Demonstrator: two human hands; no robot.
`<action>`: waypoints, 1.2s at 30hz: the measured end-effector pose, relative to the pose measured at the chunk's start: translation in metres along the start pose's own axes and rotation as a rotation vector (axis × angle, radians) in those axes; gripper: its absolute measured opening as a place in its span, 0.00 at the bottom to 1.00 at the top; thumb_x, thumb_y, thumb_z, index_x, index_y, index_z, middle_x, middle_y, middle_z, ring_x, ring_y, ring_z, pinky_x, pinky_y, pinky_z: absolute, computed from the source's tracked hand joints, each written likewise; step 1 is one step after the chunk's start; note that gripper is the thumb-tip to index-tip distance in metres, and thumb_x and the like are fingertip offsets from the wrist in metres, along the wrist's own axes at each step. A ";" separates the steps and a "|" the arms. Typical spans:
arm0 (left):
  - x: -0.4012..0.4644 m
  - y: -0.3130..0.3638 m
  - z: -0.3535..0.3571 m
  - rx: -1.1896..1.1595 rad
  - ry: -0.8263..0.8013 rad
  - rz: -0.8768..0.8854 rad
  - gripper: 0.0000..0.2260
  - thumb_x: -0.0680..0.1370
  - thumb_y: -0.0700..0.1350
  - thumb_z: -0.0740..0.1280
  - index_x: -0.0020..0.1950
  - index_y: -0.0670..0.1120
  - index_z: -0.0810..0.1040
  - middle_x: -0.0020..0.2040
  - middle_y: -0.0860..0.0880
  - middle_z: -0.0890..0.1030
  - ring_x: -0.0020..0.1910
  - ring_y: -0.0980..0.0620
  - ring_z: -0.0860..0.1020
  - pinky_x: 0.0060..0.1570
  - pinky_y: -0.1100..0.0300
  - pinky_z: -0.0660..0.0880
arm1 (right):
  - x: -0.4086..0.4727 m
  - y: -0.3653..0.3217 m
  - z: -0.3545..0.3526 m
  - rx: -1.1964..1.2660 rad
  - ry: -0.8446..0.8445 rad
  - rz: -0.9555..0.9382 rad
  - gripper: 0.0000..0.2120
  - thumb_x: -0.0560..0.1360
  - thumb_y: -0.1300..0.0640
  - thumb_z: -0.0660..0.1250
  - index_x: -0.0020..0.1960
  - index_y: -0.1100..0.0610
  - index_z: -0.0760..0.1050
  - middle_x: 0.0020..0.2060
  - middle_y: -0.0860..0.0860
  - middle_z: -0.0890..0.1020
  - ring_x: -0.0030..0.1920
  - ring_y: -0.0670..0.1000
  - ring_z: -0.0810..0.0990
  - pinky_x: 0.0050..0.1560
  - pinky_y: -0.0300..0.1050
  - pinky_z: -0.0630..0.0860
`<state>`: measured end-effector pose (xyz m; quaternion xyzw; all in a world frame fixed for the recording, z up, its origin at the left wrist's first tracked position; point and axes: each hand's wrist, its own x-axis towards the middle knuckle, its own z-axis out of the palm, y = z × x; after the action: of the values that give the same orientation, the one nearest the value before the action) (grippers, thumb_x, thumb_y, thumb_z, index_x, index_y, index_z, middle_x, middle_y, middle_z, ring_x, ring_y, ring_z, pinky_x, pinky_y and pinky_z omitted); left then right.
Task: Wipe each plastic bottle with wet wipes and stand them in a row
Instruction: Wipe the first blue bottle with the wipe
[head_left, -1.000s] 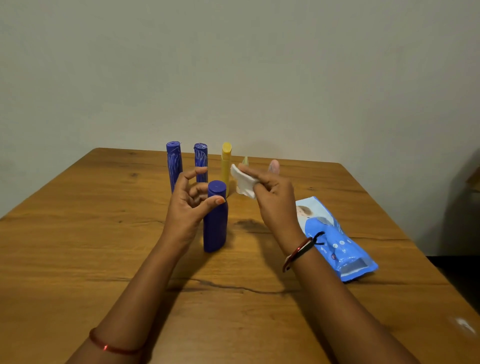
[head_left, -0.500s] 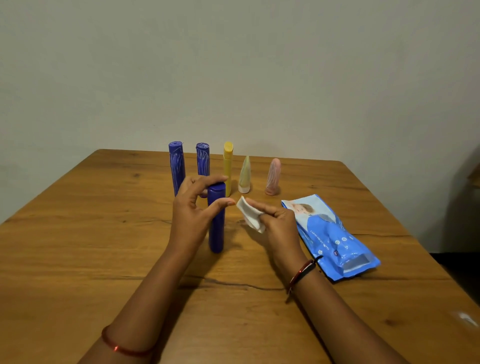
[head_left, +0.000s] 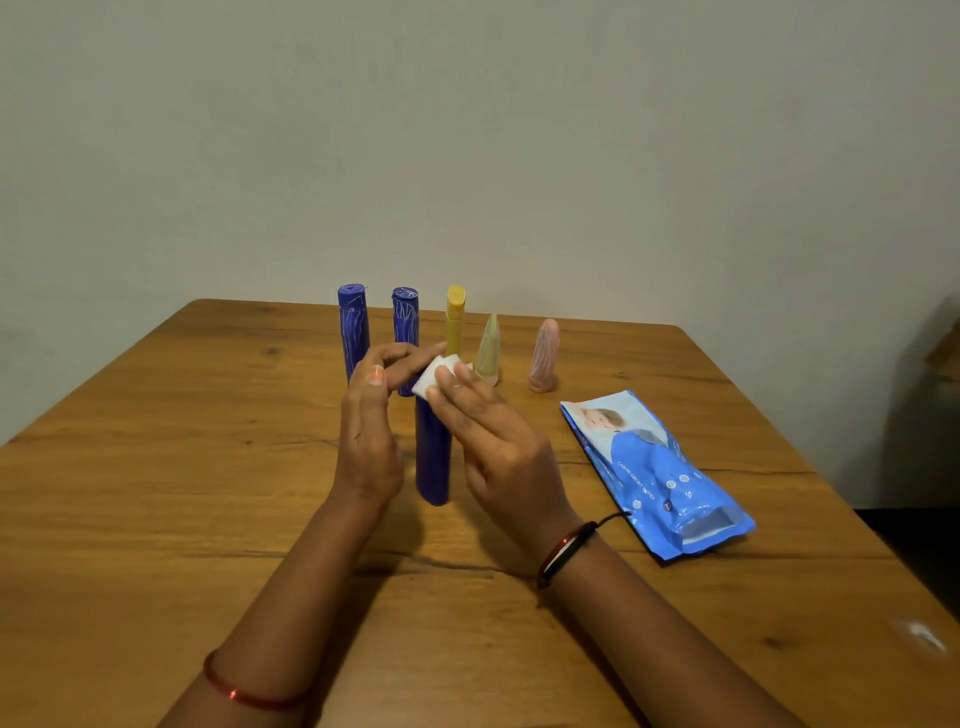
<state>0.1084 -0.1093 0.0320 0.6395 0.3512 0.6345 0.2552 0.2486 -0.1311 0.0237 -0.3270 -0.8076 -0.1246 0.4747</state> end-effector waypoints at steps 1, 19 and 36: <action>0.000 -0.001 0.000 0.001 0.000 -0.002 0.24 0.81 0.51 0.44 0.59 0.50 0.79 0.58 0.44 0.76 0.60 0.50 0.73 0.60 0.61 0.68 | -0.004 0.002 0.001 -0.015 -0.018 -0.007 0.16 0.80 0.60 0.56 0.66 0.64 0.70 0.66 0.59 0.73 0.71 0.56 0.66 0.68 0.48 0.69; 0.000 0.001 0.003 0.035 0.023 -0.017 0.23 0.81 0.50 0.45 0.60 0.45 0.78 0.55 0.47 0.78 0.56 0.56 0.75 0.55 0.71 0.67 | -0.057 0.023 -0.016 0.201 -0.416 0.221 0.18 0.71 0.66 0.66 0.60 0.56 0.79 0.60 0.50 0.80 0.63 0.40 0.73 0.64 0.37 0.70; 0.001 0.004 0.003 0.038 0.034 -0.019 0.20 0.84 0.42 0.47 0.58 0.45 0.79 0.54 0.50 0.80 0.56 0.59 0.76 0.54 0.72 0.68 | -0.035 -0.002 -0.011 0.773 -0.155 0.742 0.23 0.75 0.74 0.58 0.62 0.53 0.75 0.61 0.43 0.77 0.65 0.40 0.72 0.66 0.36 0.68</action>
<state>0.1117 -0.1109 0.0359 0.6300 0.3736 0.6359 0.2431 0.2662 -0.1528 0.0003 -0.4001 -0.6574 0.3820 0.5116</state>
